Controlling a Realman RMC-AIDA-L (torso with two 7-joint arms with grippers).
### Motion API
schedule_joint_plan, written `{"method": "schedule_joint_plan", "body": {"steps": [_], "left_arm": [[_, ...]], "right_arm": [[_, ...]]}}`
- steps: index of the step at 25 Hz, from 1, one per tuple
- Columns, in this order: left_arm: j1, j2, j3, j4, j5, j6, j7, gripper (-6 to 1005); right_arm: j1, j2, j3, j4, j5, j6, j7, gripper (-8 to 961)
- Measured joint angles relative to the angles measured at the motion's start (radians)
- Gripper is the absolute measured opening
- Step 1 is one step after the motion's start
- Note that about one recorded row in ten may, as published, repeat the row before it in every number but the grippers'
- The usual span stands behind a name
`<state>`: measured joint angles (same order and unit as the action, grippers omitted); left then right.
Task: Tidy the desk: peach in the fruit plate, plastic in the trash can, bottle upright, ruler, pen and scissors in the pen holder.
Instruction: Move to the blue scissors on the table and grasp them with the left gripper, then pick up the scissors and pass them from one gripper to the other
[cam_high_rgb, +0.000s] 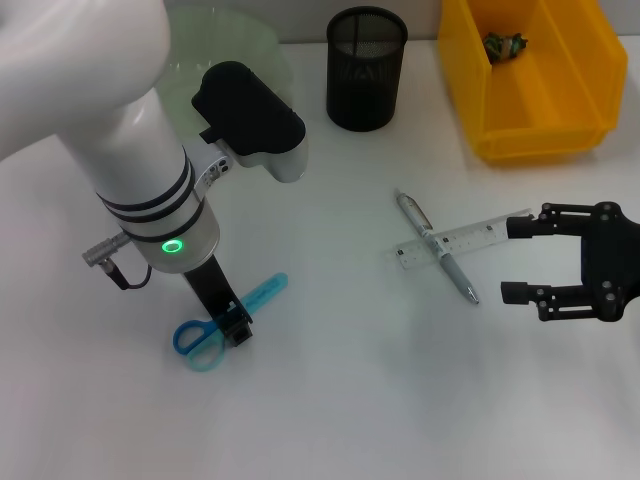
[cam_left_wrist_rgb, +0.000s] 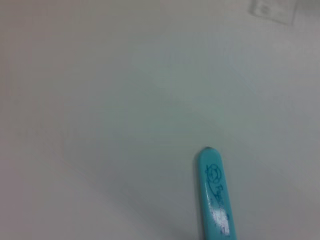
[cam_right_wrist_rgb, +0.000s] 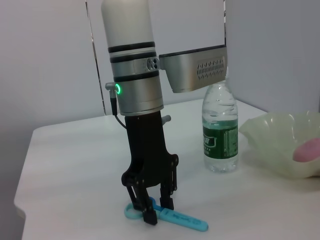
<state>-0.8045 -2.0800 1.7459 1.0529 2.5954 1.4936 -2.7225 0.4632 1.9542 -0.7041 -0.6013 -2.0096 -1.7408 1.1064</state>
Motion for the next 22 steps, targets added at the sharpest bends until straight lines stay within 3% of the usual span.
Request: {"method": "schedule_joint_plan", "body": {"steps": [17,22], "left_arm": [[0.002,0.0,-0.004,0.005,-0.001,0.003,0.0,260],[0.009,0.001,-0.062,0.064,-0.009,0.012,0.011,262]], "right_arm": [[-0.003,0.0,0.0,-0.003,-0.001,-0.006,0.0,760],[-0.003,0.0,0.002,-0.003,-0.001,-0.006,0.0,759]]}}
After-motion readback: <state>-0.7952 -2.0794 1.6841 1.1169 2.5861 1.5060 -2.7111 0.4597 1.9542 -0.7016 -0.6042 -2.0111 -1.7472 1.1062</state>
